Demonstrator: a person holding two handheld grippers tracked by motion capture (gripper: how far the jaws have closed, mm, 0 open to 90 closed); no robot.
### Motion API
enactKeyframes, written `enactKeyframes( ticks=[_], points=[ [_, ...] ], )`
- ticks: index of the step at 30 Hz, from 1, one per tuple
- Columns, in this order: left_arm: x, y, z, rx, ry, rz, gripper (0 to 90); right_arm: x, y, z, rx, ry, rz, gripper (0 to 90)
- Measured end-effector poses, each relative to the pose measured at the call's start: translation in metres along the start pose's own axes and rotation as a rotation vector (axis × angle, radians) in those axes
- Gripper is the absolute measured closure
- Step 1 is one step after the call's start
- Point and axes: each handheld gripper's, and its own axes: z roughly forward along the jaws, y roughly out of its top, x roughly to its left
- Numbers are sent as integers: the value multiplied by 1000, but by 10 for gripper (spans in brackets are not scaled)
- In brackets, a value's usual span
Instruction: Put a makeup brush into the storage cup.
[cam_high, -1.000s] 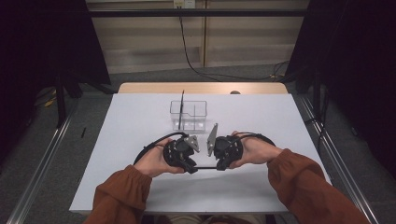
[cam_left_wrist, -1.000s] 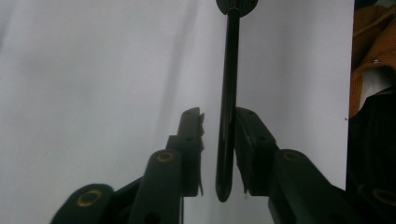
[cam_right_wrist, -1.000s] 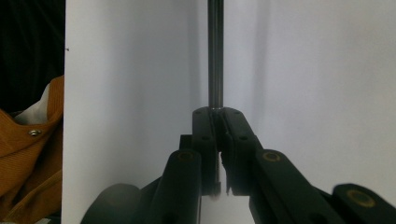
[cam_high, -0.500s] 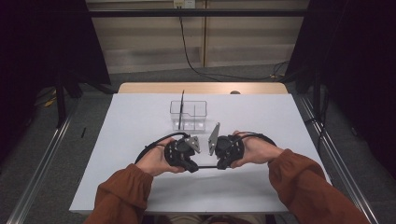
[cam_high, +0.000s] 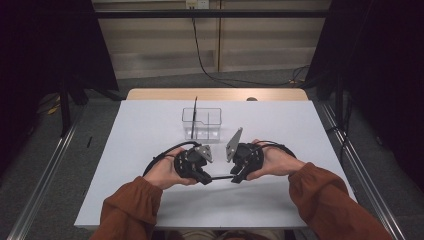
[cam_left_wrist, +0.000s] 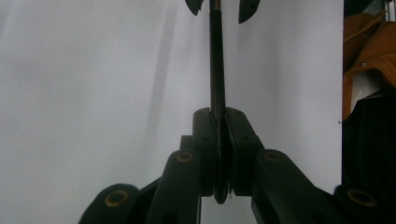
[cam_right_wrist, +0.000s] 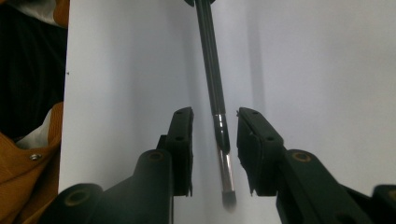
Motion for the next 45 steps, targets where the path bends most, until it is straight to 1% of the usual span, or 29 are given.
enactKeyframes(
  ticks=[1,4,5,6,7,8,10,11,13,14,16,18,19,21,23,24,26,28,29,30,32,33,34,36,38,41,42,44,45],
  points=[
    [1,0,-1,7,-1,5,840,0,-1,0,-9,3,9,587],
    [0,-1,-3,-4,1,-11,840,-1,-4,1,-36,-4,28,525],
    [0,-1,-3,-1,-1,-10,840,-2,-5,0,-48,-15,34,484],
    [0,-2,-3,-5,6,-8,840,-1,-6,1,-53,-20,34,464],
    [-1,-3,-4,-9,11,-15,840,-1,-7,1,-61,-29,29,455],
    [0,-4,-4,-8,6,-16,840,0,-8,1,-73,-39,35,425],
    [0,-7,-5,-26,20,-30,840,-1,-10,0,-94,-41,50,380],
    [1,-8,-7,-26,16,-34,840,-2,-12,0,-104,-50,50,346],
    [2,-11,-9,-42,22,-55,840,-3,-16,-2,-125,-57,78,295],
    [2,-12,-10,-42,21,-62,840,-4,-18,-2,-136,-65,83,273],
    [3,-15,-11,-49,30,-68,840,-5,-22,-4,-155,-76,100,245],
    [3,-18,-13,-61,32,-74,840,-6,-26,-5,-178,-74,117,211],
    [3,-19,-13,-68,34,-76,840,-6,-28,-6,-190,-84,129,182],
    [3,-22,-14,-78,35,-84,840,-6,-32,-8,-210,-95,146,177],
    [3,-24,-15,-80,27,-91,840,-6,-35,-9,-230,-107,161,149],
    [2,-25,-15,-84,34,-94,840,-6,-37,-10,-234,-105,173,144],
    [2,-28,-17,-96,28,-100,840,-6,-40,-10,-249,-102,179,115],
    [1,-30,-19,-107,37,-102,840,-5,-42,-11,-266,-99,194,83],
    [1,-31,-20,-107,52,-105,840,-4,-44,-12,-275,-108,192,83],
    [2,-32,-21,-121,43,-108,840,-4,-45,-12,-286,-107,192,77],
    [2,-34,-23,-139,47,-113,840,-2,-47,-12,-300,-112,196,44],
    [1,-35,-24,-136,65,-114,840,-2,-48,-11,-307,-108,198,31],
    [1,-36,-24,-147,57,-119,840,-2,-49,-11,-320,-104,195,36],
    [1,-38,-23,-158,53,-126,840,-3,-52,-10,-331,-111,220,36],
    [0,-40,-24,-164,58,-129,840,-4,-56,-11,-363,-106,238,39],
    [-1,-44,-25,-194,63,-149,840,-4,-59,-12,-399,-80,224,18],
    [-1,-45,-26,-188,67,-139,840,-3,-59,-12,-399,-69,224,19],
    [-2,-47,-27,-203,76,-151,840,0,-60,-11,-398,-69,214,31],
    [-2,-49,-27,-210,78,-149,840,1,-60,-10,-408,-74,218,30]
  ],
)
